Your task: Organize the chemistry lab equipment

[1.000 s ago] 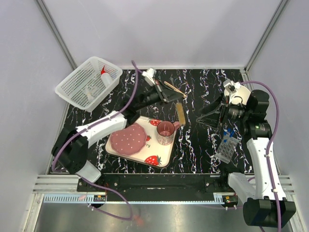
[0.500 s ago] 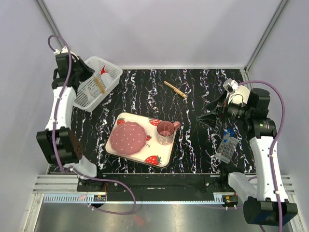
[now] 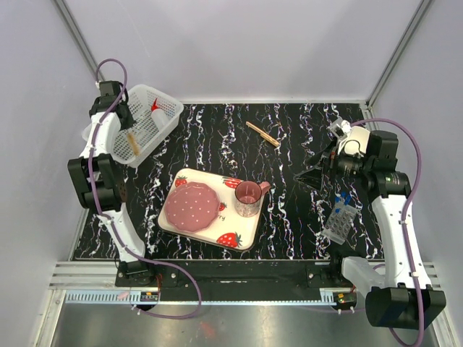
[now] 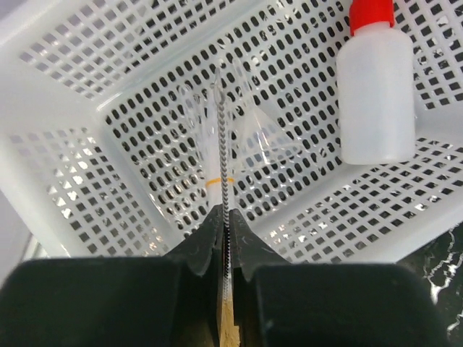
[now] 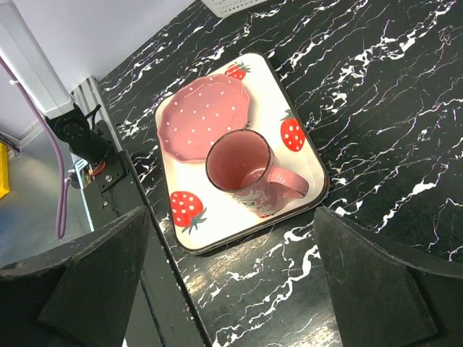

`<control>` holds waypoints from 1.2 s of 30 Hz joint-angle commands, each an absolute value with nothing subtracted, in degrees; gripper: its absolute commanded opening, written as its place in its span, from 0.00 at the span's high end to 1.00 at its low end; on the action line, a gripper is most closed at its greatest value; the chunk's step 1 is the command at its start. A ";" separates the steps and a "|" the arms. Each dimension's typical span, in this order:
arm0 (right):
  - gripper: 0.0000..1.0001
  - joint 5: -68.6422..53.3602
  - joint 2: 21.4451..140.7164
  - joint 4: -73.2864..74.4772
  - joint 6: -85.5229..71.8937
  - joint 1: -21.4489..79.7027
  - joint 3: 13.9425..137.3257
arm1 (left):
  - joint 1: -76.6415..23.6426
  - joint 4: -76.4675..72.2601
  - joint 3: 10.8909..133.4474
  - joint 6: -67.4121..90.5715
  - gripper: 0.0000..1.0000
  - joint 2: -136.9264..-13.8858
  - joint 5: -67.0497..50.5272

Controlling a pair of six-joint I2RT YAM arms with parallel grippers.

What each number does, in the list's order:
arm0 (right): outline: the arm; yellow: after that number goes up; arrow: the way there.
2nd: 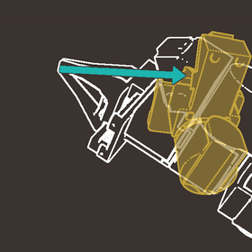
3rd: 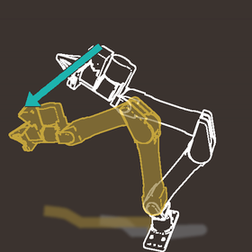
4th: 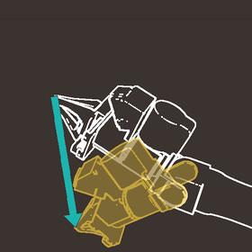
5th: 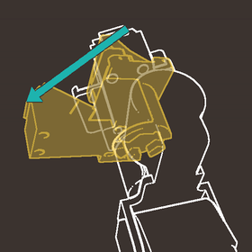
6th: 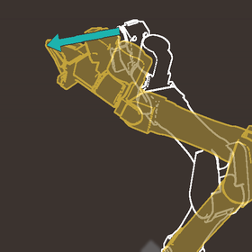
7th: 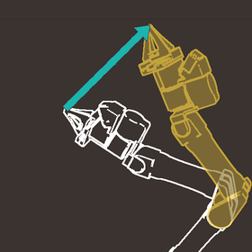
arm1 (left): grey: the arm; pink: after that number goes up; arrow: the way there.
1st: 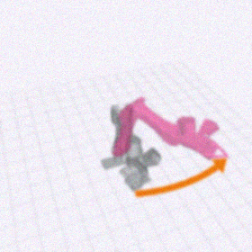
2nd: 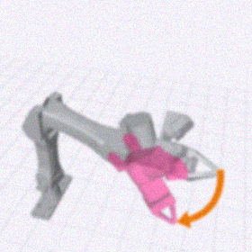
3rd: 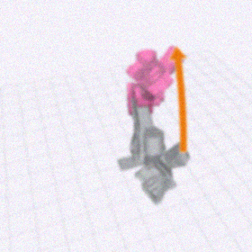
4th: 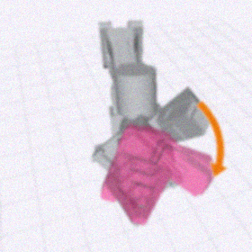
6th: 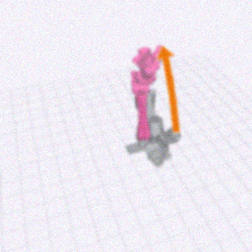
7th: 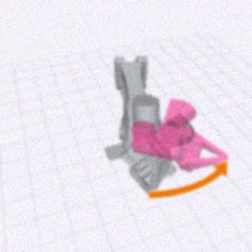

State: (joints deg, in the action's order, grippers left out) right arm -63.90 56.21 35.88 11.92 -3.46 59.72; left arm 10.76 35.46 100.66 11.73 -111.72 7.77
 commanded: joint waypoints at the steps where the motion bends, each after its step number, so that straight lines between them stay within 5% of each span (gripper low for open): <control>1: 0.00 -63.37 56.86 36.47 13.89 -3.16 60.56 | 11.34 34.54 106.52 8.88 0.90 -112.14 11.69; 16: 0.00 -49.85 68.81 45.35 23.10 2.98 69.77 | 12.22 33.58 108.73 11.42 0.51 -108.56 3.17; 27: 0.00 -28.31 89.97 48.52 30.32 9.75 83.66 | 12.30 18.21 79.92 16.96 0.01 -78.68 -10.02; 36: 0.00 -22.15 107.30 44.56 27.51 13.36 95.00 | 12.92 12.22 59.95 23.11 0.01 -60.56 -27.04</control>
